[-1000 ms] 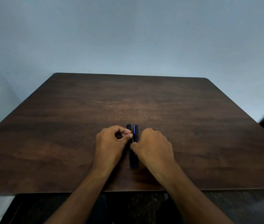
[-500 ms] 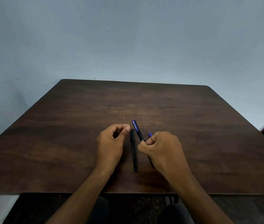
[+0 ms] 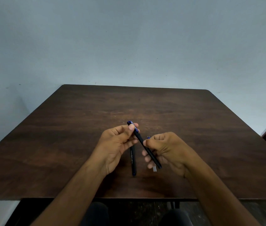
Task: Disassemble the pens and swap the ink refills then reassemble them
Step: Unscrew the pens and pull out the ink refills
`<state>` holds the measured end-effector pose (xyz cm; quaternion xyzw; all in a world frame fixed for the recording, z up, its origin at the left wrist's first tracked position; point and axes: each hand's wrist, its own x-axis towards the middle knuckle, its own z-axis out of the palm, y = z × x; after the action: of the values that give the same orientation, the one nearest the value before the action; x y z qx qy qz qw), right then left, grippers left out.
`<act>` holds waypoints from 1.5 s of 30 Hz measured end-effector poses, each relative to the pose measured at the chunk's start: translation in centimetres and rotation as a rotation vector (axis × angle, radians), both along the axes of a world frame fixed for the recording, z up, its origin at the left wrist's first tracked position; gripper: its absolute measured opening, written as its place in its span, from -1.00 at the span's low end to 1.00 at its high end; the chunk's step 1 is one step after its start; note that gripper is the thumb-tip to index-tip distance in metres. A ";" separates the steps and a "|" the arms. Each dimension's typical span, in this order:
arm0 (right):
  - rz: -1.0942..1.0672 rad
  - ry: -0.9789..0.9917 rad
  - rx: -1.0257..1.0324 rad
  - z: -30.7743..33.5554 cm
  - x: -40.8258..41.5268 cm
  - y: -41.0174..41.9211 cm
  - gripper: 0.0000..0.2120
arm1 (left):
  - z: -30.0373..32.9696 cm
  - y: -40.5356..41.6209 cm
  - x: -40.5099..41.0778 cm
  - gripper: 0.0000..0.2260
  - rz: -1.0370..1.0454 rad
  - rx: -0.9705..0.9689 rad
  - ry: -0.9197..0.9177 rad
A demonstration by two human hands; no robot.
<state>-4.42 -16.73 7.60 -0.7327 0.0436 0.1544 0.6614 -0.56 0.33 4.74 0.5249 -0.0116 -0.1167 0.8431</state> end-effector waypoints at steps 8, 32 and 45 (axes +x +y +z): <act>-0.062 -0.018 0.082 -0.7 0.6 -0.2 -0.76 | -0.3 -0.4 0.3 -0.79 0.065 0.036 -0.001; -0.061 -0.221 -0.032 -1.9 0.4 -0.1 -0.66 | 1.0 -0.4 -0.8 -0.85 0.152 0.194 -0.051; -0.038 -0.270 -0.139 -1.7 0.6 -0.4 -0.73 | 0.6 -0.7 -0.9 -0.88 0.164 -0.016 0.076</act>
<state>-3.80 -17.12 5.88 -0.7897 -0.0214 0.0383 0.6119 -1.42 -0.36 5.33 0.5127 0.0623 -0.0671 0.8537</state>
